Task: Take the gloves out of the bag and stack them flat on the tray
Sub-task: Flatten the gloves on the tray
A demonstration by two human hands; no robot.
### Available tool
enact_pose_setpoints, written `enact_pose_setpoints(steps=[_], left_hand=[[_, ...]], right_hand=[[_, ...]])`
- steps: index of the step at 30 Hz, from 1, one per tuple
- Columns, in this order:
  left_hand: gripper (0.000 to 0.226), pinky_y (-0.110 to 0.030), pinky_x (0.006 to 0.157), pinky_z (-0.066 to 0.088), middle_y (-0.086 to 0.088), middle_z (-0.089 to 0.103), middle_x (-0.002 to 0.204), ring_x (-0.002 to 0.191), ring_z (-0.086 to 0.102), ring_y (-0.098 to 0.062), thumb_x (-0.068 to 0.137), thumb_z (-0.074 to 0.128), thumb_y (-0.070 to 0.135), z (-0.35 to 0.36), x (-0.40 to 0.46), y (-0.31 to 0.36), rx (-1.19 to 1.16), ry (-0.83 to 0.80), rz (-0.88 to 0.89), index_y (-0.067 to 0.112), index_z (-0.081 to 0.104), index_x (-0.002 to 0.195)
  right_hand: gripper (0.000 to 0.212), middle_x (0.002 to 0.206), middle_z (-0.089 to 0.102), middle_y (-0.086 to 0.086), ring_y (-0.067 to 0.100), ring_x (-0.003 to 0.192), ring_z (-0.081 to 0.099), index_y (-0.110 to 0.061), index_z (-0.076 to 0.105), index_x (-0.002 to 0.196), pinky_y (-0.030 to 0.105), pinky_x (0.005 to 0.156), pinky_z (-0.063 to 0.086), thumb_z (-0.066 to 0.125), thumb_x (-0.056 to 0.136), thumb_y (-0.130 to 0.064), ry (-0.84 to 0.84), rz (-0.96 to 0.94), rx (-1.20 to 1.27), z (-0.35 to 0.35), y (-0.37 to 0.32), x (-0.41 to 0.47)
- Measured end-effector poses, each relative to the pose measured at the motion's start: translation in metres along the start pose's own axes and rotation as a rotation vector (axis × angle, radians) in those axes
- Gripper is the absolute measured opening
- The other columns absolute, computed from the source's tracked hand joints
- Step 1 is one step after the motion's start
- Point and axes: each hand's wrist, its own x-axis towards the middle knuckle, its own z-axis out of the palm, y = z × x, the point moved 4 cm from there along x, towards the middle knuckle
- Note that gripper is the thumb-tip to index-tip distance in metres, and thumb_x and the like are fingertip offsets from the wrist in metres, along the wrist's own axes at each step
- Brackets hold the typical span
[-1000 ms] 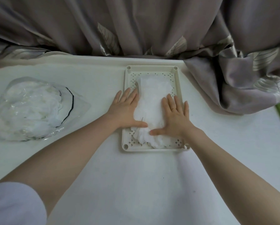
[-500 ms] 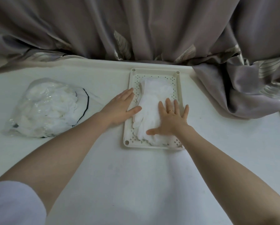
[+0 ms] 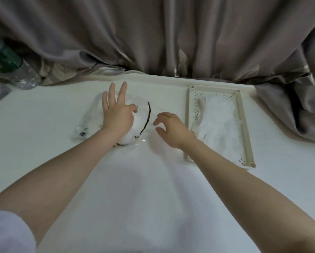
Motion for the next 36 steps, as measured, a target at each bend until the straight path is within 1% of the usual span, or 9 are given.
enact_pose_setpoints(steps=[3, 6, 8, 12, 19, 22, 26, 33, 36], left_hand=[[0.043, -0.036, 0.112, 0.021, -0.008, 0.017, 0.157, 0.141, 0.02, -0.032, 0.092, 0.051, 0.01, 0.006, 0.006, -0.039, -0.172, -0.202, -0.116, 0.016, 0.05, 0.135], [0.057, -0.029, 0.108, 0.027, -0.009, 0.033, 0.151, 0.137, 0.033, -0.025, 0.093, 0.052, 0.015, 0.006, 0.008, -0.054, -0.299, -0.297, -0.021, 0.015, 0.031, 0.146], [0.057, -0.027, 0.108, 0.026, -0.007, 0.034, 0.151, 0.138, 0.032, -0.023, 0.093, 0.053, 0.016, 0.005, 0.01, -0.058, -0.314, -0.308, 0.028, 0.015, 0.032, 0.146], [0.052, -0.024, 0.108, 0.023, -0.005, 0.038, 0.148, 0.136, 0.034, -0.021, 0.093, 0.052, 0.013, 0.004, 0.015, -0.061, -0.41, -0.302, 0.055, 0.014, 0.038, 0.143], [0.046, -0.019, 0.106, 0.021, -0.007, 0.029, 0.151, 0.139, 0.026, -0.018, 0.087, 0.065, 0.023, 0.015, 0.011, -0.064, -0.467, -0.404, 0.131, 0.019, 0.053, 0.131], [0.052, -0.023, 0.109, 0.02, -0.007, 0.021, 0.153, 0.141, 0.019, -0.02, 0.083, 0.07, 0.025, 0.02, 0.01, -0.064, -0.437, -0.446, 0.146, 0.021, 0.052, 0.132], [0.057, -0.027, 0.111, 0.019, -0.007, 0.015, 0.156, 0.142, 0.013, -0.023, 0.081, 0.071, 0.025, 0.024, 0.009, -0.063, -0.376, -0.477, 0.146, 0.022, 0.049, 0.134], [0.035, -0.03, 0.11, 0.021, -0.006, 0.014, 0.156, 0.143, 0.011, -0.024, 0.087, 0.064, 0.024, 0.02, 0.007, -0.059, -0.347, -0.479, 0.134, 0.021, 0.059, 0.121], [0.025, -0.03, 0.109, 0.023, -0.006, 0.016, 0.156, 0.142, 0.013, -0.024, 0.089, 0.06, 0.021, 0.02, 0.006, -0.061, -0.322, -0.463, 0.128, 0.018, 0.063, 0.113]], right_hand=[[0.039, 0.138, 0.049, 0.007, 0.024, 0.128, 0.042, -0.009, 0.047, 0.134, 0.026, 0.099, 0.033, 0.043, 0.095, -0.006, -0.02, 0.01, 0.061, 0.022, -0.024, 0.012], [0.038, 0.137, 0.052, 0.006, 0.022, 0.125, 0.047, -0.008, 0.047, 0.134, 0.017, 0.094, 0.03, 0.041, 0.096, -0.004, 0.002, 0.073, 0.144, 0.033, -0.039, 0.026], [0.038, 0.136, 0.053, 0.006, 0.023, 0.123, 0.049, -0.008, 0.048, 0.134, 0.016, 0.092, 0.031, 0.04, 0.097, -0.005, -0.022, 0.151, 0.172, 0.04, -0.043, 0.034], [0.04, 0.132, 0.053, 0.016, 0.032, 0.118, 0.051, -0.006, 0.041, 0.139, 0.037, 0.097, 0.042, 0.04, 0.099, -0.012, -0.213, 0.298, 0.143, 0.065, -0.049, 0.041], [0.016, 0.074, 0.052, -0.005, 0.016, 0.079, 0.05, -0.001, 0.066, 0.098, 0.02, 0.057, 0.038, 0.057, 0.086, -0.006, -0.049, 0.467, 0.298, 0.069, -0.045, 0.045], [0.004, 0.069, 0.052, -0.008, 0.012, 0.068, 0.049, -0.01, 0.062, 0.082, 0.017, 0.052, 0.036, 0.061, 0.083, -0.006, -0.032, 0.49, 0.308, 0.061, -0.042, 0.041], [0.023, 0.065, 0.051, -0.002, 0.01, 0.058, 0.044, -0.01, 0.053, 0.065, 0.012, 0.047, 0.034, 0.063, 0.084, -0.003, -0.007, 0.516, 0.57, 0.047, -0.036, 0.034], [0.02, 0.082, 0.059, -0.001, 0.016, 0.082, 0.054, -0.016, 0.057, 0.073, 0.027, 0.084, 0.044, 0.053, 0.088, -0.004, 0.119, 0.597, 0.942, 0.028, -0.039, 0.037], [0.027, 0.079, 0.058, 0.005, 0.022, 0.074, 0.054, -0.011, 0.048, 0.065, 0.029, 0.073, 0.048, 0.039, 0.087, 0.002, 0.198, 0.578, 1.264, 0.022, -0.044, 0.039]])
